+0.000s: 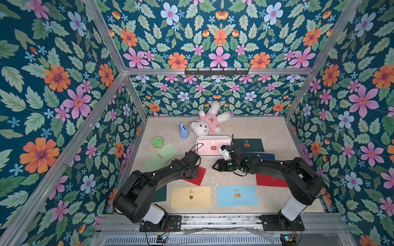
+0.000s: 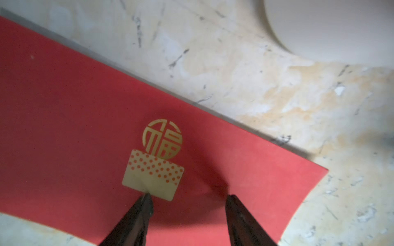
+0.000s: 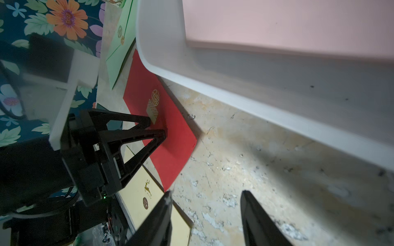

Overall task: Put the sealed envelopes into the storage box
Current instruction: Pick up the envelope from the center of the board.

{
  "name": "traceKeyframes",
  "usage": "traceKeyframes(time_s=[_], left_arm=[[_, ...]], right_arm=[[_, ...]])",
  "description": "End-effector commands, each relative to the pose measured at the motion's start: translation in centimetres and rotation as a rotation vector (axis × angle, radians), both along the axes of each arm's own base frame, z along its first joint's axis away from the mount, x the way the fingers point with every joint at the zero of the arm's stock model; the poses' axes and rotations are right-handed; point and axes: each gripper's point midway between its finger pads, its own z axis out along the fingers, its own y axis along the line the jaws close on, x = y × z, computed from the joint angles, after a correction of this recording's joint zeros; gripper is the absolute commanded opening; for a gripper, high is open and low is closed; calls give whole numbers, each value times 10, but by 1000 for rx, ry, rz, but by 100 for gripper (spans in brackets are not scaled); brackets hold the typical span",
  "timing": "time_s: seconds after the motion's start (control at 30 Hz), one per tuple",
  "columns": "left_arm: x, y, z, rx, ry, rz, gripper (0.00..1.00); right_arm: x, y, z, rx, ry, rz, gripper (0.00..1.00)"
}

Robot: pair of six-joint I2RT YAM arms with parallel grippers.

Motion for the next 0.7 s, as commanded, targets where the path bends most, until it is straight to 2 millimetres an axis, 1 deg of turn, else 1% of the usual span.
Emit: traceKeyframes(time_s=[0.0, 0.33, 0.67], left_arm=[[-18, -20, -9, -100, 95, -19, 62], [-20, -26, -8, -116, 97, -37, 61], [-24, -23, -8, -117, 102, -36, 61]], right_arm=[[5, 13, 9, 56, -36, 11, 54], [7, 20, -13, 35, -14, 12, 54], [18, 28, -30, 16, -19, -32, 54]])
